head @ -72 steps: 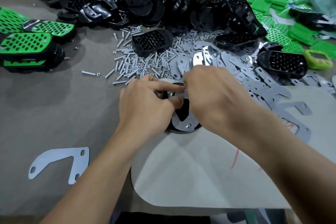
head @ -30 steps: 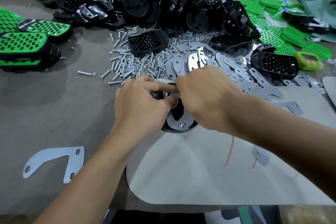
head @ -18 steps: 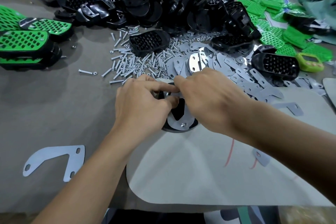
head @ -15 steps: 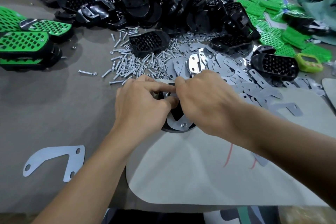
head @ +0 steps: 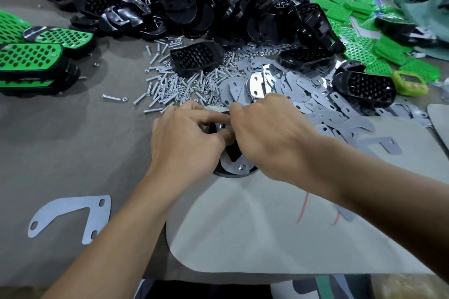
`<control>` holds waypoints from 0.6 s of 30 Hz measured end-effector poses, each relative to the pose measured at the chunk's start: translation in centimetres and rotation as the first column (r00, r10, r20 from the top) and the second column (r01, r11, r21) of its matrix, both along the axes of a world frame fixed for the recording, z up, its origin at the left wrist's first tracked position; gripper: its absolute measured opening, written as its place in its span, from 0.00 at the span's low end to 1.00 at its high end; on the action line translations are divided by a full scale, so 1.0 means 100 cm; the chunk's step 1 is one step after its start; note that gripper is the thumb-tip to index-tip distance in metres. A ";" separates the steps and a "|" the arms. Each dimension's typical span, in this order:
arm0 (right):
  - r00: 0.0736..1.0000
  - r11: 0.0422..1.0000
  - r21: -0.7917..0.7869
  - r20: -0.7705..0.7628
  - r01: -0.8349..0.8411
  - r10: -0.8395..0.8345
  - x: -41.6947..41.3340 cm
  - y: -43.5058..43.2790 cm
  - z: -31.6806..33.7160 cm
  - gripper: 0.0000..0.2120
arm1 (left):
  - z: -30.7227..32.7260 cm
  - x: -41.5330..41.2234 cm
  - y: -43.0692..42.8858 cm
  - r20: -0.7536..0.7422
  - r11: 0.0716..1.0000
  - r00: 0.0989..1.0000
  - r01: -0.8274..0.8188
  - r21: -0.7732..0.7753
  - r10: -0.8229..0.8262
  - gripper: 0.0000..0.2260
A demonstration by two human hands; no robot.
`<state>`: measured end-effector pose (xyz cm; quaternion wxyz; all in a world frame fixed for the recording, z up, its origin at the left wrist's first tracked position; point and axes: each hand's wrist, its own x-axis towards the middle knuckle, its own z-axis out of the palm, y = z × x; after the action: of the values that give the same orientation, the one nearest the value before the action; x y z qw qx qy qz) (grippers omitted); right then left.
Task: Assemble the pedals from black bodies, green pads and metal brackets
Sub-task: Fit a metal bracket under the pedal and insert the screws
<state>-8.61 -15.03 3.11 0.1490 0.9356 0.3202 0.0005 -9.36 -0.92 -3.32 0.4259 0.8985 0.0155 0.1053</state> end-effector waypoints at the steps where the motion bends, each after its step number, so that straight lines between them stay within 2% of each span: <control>1: 1.000 1.000 -0.009 0.002 0.019 -0.019 -0.001 0.003 0.000 0.08 | 0.000 0.000 0.000 -0.002 1.000 1.000 -0.005 0.003 0.005 0.11; 4: 0.998 0.998 -0.016 0.003 0.062 -0.062 0.000 0.005 0.002 0.12 | 0.000 0.000 -0.001 -0.004 1.000 1.000 -0.010 -0.007 0.010 0.11; 9: 0.998 0.998 0.030 -0.042 0.048 -0.046 0.006 -0.010 0.005 0.05 | 0.001 -0.001 0.000 -0.018 1.000 1.000 0.001 -0.022 -0.002 0.08; 12: 0.996 0.996 0.040 -0.058 0.076 -0.074 0.005 -0.008 0.005 0.07 | 0.002 -0.001 0.000 -0.015 1.000 1.000 -0.003 -0.025 0.003 0.08; 14: 0.995 0.995 0.045 -0.053 0.087 -0.084 0.004 -0.003 0.004 0.13 | 0.002 -0.001 0.000 -0.020 0.999 1.000 0.002 -0.034 -0.002 0.09; 16: 0.988 0.989 0.074 -0.102 0.126 -0.118 0.009 -0.002 0.008 0.14 | 0.002 -0.001 0.000 -0.037 1.000 0.999 -0.003 -0.028 0.002 0.07; 18: 0.962 0.967 0.132 -0.201 0.216 -0.187 0.022 -0.006 0.015 0.11 | 0.002 -0.001 0.000 -0.051 0.999 0.999 -0.007 -0.032 0.006 0.07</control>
<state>-6.38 -15.60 4.60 0.0456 0.9679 0.2346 -0.0779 -9.46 -0.93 -3.07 0.4392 0.8940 0.0310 0.0834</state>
